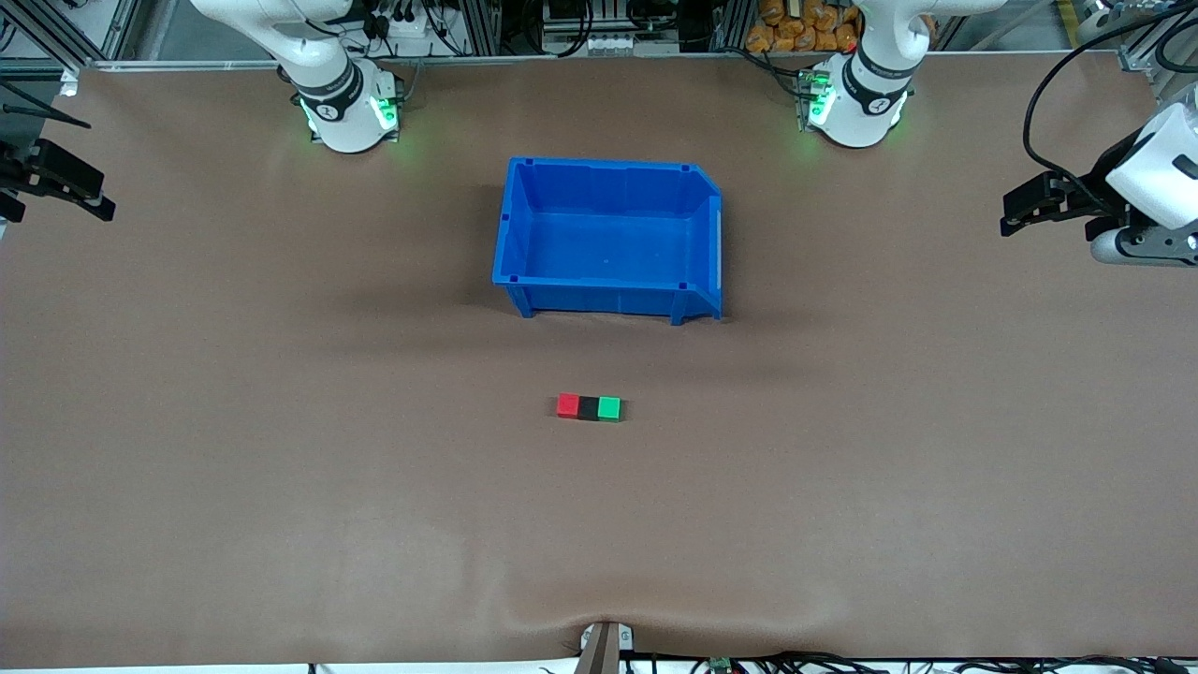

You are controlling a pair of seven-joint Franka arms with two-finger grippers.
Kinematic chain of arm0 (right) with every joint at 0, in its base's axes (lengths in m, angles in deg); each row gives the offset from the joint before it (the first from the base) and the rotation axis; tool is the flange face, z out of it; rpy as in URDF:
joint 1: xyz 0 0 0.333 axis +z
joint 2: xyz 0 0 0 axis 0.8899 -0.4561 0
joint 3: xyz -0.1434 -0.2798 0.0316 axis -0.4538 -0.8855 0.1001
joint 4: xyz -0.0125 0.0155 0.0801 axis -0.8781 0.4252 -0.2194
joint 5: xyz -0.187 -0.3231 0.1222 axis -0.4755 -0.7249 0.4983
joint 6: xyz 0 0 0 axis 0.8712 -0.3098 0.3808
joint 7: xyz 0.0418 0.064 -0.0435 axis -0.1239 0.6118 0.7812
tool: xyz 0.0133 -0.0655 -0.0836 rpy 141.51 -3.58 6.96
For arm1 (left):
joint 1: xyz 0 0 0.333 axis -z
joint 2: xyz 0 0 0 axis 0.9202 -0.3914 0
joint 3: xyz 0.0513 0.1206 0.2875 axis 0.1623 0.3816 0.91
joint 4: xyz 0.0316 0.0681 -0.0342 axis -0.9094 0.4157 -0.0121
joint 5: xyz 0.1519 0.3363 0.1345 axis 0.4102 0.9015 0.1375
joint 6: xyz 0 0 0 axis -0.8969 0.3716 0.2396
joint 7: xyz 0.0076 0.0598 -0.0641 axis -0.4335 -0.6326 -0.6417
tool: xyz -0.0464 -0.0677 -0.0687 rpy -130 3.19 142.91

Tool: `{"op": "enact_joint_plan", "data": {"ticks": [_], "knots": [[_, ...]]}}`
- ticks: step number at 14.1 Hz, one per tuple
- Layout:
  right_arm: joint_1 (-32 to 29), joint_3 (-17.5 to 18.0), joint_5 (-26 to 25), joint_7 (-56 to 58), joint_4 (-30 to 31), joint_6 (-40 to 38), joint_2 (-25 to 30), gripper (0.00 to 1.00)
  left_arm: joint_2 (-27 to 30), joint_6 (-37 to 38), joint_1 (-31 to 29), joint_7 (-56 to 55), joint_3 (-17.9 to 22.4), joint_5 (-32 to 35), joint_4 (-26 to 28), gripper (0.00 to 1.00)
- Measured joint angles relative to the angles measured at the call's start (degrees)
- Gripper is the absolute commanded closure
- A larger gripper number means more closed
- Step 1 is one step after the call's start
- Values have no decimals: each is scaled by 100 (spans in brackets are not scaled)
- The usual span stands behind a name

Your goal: Attach green and red cubes to black cube

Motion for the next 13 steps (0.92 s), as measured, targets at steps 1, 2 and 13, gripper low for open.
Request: {"op": "enact_joint_plan", "data": {"ticks": [1, 2, 13], "knots": [[0, 0, 0, 0, 0, 0, 0, 0, 0, 0, -4, 15, 1, 0, -10, 0], [0, 0, 0, 0, 0, 0, 0, 0, 0, 0, -7, 42, 6, 0, -15, 0], [0, 0, 0, 0, 0, 0, -3, 0, 0, 1, -12, 111, 16, 0, -17, 0]]}}
